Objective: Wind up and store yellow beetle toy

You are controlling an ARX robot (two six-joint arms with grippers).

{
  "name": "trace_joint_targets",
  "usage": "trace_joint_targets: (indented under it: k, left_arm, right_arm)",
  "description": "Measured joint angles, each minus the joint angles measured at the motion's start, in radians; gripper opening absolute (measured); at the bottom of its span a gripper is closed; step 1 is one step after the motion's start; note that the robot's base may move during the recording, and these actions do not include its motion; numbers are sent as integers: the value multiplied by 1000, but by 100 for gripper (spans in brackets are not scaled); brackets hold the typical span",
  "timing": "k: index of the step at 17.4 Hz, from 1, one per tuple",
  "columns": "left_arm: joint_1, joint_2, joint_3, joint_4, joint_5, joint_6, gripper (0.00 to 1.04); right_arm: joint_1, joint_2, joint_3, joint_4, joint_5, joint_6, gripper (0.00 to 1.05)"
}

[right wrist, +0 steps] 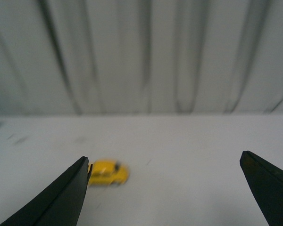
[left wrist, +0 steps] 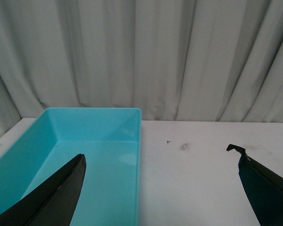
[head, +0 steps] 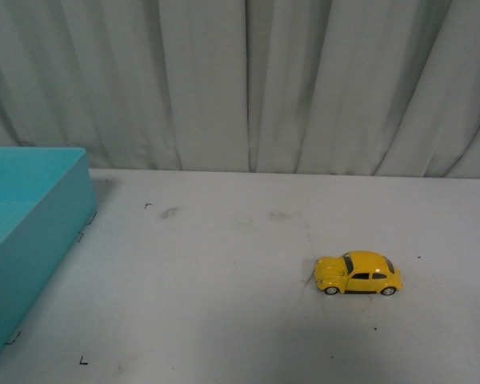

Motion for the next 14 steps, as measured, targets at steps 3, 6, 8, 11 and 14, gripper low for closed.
trace_joint_targets:
  k: [3,6,8,11,14]
  left_arm:
    - [0,0,0,0,0,0,98]
    - [0,0,0,0,0,0,98]
    - [0,0,0,0,0,0,98]
    - [0,0,0,0,0,0,98]
    - [0,0,0,0,0,0,98]
  right_arm:
    - [-230,468,90,276,-344,323,98]
    - [-244,1103,285,815,-269,329,98]
    - [-211,1416,471,966,-197,278,98]
    - [-124,1777,760,953,-235,179,98]
    - [-26,1959,1023,702,-531,3,98]
